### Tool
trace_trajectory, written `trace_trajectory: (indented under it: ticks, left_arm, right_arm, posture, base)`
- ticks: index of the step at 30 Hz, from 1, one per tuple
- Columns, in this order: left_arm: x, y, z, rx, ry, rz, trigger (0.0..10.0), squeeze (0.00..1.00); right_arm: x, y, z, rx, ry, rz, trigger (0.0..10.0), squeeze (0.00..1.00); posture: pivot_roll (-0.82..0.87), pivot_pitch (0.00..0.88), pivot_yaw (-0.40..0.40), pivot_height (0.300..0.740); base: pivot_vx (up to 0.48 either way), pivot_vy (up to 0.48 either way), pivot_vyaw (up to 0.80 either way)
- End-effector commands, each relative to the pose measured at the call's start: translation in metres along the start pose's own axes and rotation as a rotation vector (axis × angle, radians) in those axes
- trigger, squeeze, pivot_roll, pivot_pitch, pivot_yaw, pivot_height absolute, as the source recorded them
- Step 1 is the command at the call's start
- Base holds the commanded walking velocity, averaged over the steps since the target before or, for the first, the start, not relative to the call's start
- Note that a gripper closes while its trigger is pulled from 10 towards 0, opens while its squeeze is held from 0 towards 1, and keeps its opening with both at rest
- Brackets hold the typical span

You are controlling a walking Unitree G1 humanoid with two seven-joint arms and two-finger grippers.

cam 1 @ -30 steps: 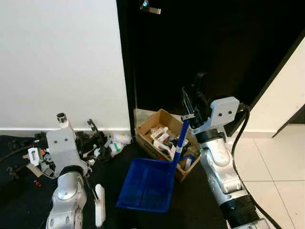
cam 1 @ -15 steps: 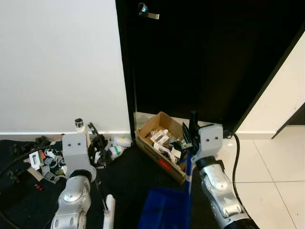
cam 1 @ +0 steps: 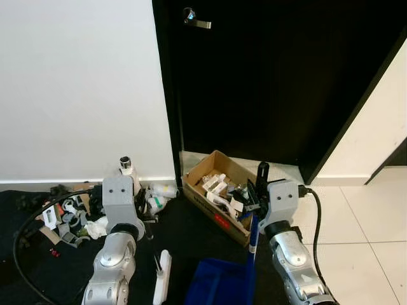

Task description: Sweep floor

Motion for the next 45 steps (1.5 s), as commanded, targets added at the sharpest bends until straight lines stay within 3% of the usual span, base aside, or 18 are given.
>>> trace_trajectory:
  ticks: [1,18,45]
  left_arm:
    - [-0.0011,-0.0007,-0.0004,0.003,-0.009,-0.005,10.0,0.0]
    - [-0.004,0.0057,-0.0044,0.043,0.006,0.004,10.0,0.0]
    - [0.0005,0.0062,-0.0065,0.042,-0.005,-0.001,10.0,0.0]
  right_arm:
    - [0.0036,-0.0017,-0.0025,-0.001,-0.022,0.006,10.0,0.0]
    - [0.0037,0.0,-0.0052,0.009,-0.027,0.005,10.0,0.0]
    - [0.0018,0.0,-0.0028,0.004,-0.023,0.009,10.0,0.0]
  posture:
    - [0.08,0.091,0.017,0.74]
    - [0.09,0.087,0.014,0.74]
    - [0.09,0.092,0.024,0.74]
  base:
    - [0.0,0.0,0.0]
    - [0.0,0.0,0.0]
    - [0.0,0.288,0.0]
Point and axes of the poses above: a point about 5 cm out from each wrist's last joint towards the gripper, its own z axis pointing back from the gripper into the wrist, its own x axis along the axis of the wrist's last joint, y = z × x, the point moved 5 cm from there along -z, pointing out of the wrist towards the gripper, and after that the axes turned 8 degrees about z, right-handed, at the moved point
